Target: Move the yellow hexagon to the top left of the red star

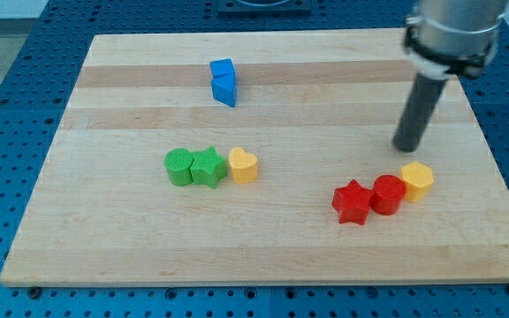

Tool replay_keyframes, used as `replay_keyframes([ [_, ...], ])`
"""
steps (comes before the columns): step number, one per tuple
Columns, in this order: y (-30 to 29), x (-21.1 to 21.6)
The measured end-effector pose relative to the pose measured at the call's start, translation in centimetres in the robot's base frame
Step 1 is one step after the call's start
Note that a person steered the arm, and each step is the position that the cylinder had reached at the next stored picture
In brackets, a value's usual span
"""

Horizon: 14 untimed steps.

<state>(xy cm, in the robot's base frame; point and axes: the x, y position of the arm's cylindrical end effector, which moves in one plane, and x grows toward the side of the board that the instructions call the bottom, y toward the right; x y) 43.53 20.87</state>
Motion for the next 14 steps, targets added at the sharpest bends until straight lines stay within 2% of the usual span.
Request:
replay_keyframes([
  [1, 2.9, 0.1],
  [2, 2.1, 7.8],
  [3, 0.4, 9.6],
  [4, 0.2, 7.8],
  [5, -1.8, 1.9],
  [6, -3.9, -0.5],
  [7, -2.7, 0.9],
  [8, 3.3, 4.2],
  [9, 3.7, 10.6],
  [10, 1.6, 12.6],
  [12, -4.0, 6.7],
  [14, -7.2, 6.4],
])
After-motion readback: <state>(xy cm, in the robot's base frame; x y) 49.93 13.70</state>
